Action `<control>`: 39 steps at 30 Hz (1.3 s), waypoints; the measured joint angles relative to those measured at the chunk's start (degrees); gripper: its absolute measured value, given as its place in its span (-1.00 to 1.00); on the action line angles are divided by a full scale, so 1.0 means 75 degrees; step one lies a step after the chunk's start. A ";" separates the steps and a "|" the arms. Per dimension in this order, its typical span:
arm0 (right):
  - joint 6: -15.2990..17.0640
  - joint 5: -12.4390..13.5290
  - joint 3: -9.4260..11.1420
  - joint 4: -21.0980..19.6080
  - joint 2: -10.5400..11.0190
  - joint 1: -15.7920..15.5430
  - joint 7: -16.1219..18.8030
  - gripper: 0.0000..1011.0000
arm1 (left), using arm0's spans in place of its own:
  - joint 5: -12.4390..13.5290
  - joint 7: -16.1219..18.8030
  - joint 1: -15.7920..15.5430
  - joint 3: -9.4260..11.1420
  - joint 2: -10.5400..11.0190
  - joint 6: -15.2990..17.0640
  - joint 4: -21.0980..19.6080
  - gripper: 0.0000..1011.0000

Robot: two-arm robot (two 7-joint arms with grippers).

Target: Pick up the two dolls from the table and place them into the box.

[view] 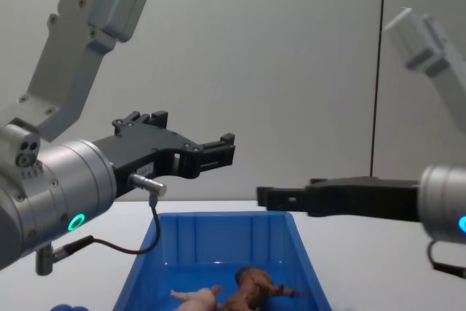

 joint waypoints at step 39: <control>-0.0528 0.0459 0.0599 -0.0762 0.1056 -0.0870 -0.0132 0.98 | -0.0657 0.1034 0.1341 -0.0374 0.1230 0.0614 -0.1216 0.98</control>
